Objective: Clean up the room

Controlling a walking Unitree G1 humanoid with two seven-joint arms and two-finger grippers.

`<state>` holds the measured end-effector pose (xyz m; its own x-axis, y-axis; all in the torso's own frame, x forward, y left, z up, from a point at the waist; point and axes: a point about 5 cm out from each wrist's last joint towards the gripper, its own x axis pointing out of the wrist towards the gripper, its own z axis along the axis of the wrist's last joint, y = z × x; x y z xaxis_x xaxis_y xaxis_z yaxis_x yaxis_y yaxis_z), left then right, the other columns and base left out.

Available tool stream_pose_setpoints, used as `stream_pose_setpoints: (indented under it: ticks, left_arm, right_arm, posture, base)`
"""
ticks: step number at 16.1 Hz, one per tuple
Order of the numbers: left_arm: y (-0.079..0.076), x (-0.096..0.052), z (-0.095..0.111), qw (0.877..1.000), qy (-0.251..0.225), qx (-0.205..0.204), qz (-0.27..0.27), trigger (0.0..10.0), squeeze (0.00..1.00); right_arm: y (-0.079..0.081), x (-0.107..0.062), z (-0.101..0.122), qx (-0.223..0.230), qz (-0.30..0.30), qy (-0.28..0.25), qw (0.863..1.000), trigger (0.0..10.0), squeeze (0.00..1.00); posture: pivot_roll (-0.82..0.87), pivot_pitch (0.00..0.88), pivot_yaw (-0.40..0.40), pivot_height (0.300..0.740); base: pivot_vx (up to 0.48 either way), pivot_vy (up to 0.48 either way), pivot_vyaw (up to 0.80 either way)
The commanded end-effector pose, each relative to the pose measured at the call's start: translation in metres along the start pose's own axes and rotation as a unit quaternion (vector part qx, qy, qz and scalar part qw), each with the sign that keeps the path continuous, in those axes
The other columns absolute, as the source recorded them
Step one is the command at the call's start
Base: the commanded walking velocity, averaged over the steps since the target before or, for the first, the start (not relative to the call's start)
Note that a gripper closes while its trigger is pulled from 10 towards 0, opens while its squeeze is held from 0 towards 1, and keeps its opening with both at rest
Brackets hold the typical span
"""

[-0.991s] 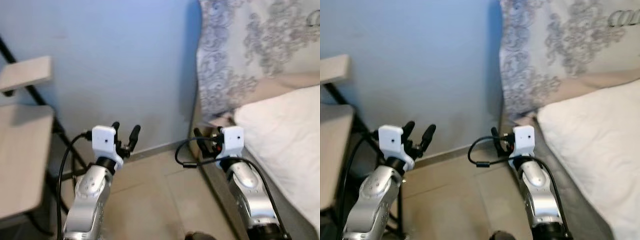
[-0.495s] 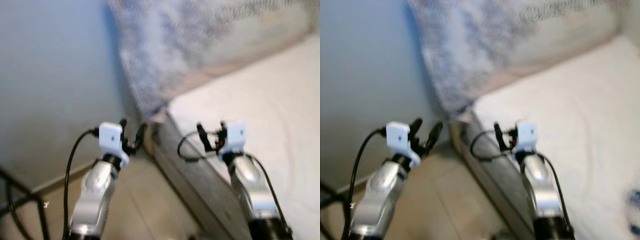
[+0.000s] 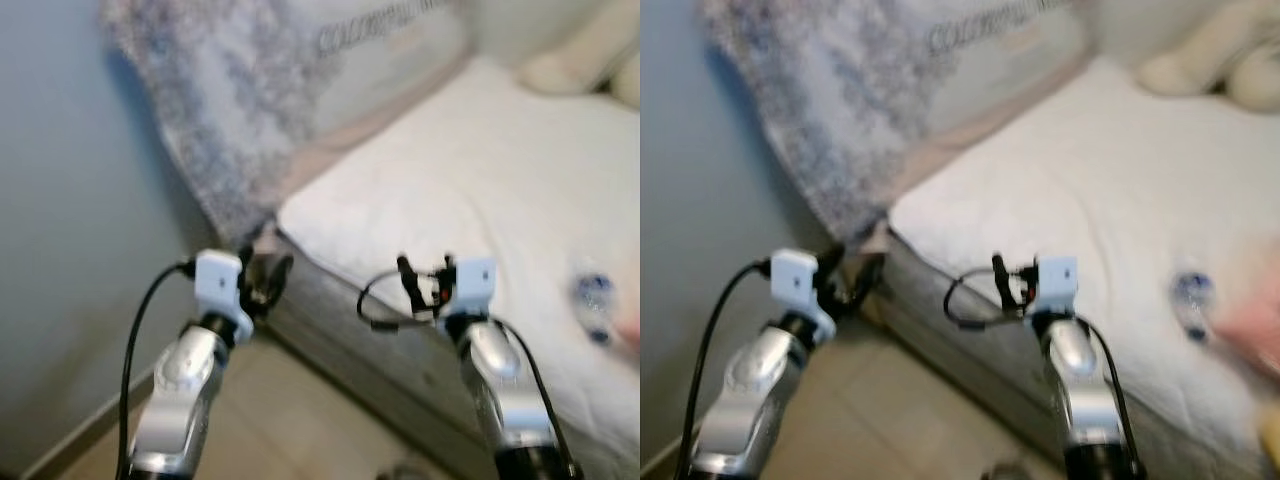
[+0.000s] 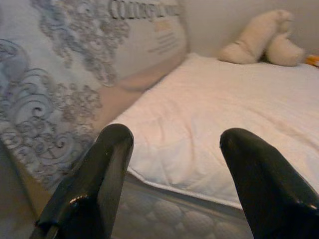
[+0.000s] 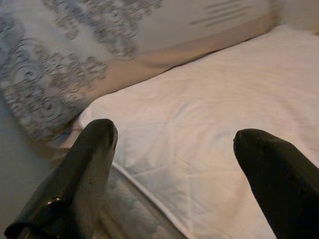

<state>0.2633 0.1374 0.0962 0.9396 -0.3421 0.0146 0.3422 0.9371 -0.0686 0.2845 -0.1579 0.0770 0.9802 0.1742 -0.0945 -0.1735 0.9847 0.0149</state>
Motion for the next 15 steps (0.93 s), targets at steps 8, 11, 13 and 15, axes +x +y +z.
stream_pose_setpoints:
  ticks: [8, 11, 13, 15]
  left_arm:
    - [0.015, -0.019, -0.017, 0.995, 0.026, -0.037, 0.092, 10.0, 0.00]
    - [0.020, -0.013, -0.014, 0.994, 0.018, -0.037, 0.097, 10.0, 0.00]
    - [0.024, -0.012, -0.010, 0.994, 0.005, -0.034, 0.108, 10.0, 0.00]
    - [0.028, -0.015, 0.002, 0.992, -0.037, -0.013, 0.119, 10.0, 0.00]
  right_arm:
    - [-0.025, -0.009, -0.005, 0.037, -0.076, 0.004, 0.996, 10.0, 0.00]
    - [-0.023, -0.008, -0.005, 0.020, -0.074, -0.003, 0.997, 10.0, 0.00]
    - [-0.025, -0.007, 0.006, -0.028, -0.092, -0.041, 0.995, 10.0, 0.00]
    - [-0.034, -0.008, 0.020, -0.049, -0.114, -0.082, 0.989, 10.0, 0.00]
  posture:
    - [-0.16, 0.000, 0.082, 0.740]
    - [-0.16, 0.000, 0.083, 0.740]
    - [-0.16, 0.000, 0.084, 0.740]
    - [-0.16, 0.000, 0.084, 0.740]
  base:
    - [0.000, 0.060, -0.68]
    - [0.000, 0.000, -0.69]
    - [0.000, 0.000, -0.70]
    - [0.000, 0.000, -0.71]
